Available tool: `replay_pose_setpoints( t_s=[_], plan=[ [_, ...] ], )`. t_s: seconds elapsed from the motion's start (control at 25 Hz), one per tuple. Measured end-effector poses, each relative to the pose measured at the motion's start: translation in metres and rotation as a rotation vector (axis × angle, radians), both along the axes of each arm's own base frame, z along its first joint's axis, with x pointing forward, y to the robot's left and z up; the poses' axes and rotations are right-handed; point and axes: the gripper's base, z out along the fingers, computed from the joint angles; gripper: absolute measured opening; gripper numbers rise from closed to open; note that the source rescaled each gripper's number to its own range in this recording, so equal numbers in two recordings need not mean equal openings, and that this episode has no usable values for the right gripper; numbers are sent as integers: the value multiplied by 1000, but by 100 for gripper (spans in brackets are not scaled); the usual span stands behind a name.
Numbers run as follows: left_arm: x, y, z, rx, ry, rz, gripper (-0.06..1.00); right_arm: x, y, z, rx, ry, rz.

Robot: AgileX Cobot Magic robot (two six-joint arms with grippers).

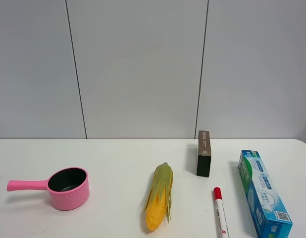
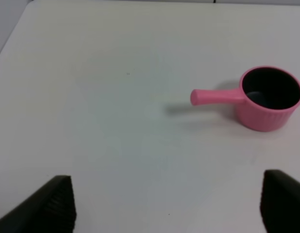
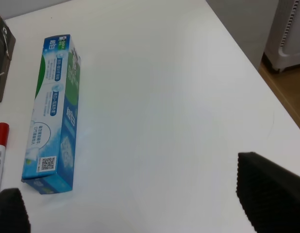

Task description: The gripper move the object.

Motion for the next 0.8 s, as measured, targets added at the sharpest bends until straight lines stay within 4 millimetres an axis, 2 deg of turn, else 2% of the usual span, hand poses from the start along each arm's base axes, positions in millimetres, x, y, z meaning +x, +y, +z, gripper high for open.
replay_pose_setpoints(
  t_s=[0.8],
  plan=[
    [0, 0, 0, 0, 0, -35, 90, 0, 0, 0, 0, 0, 0]
  ],
)
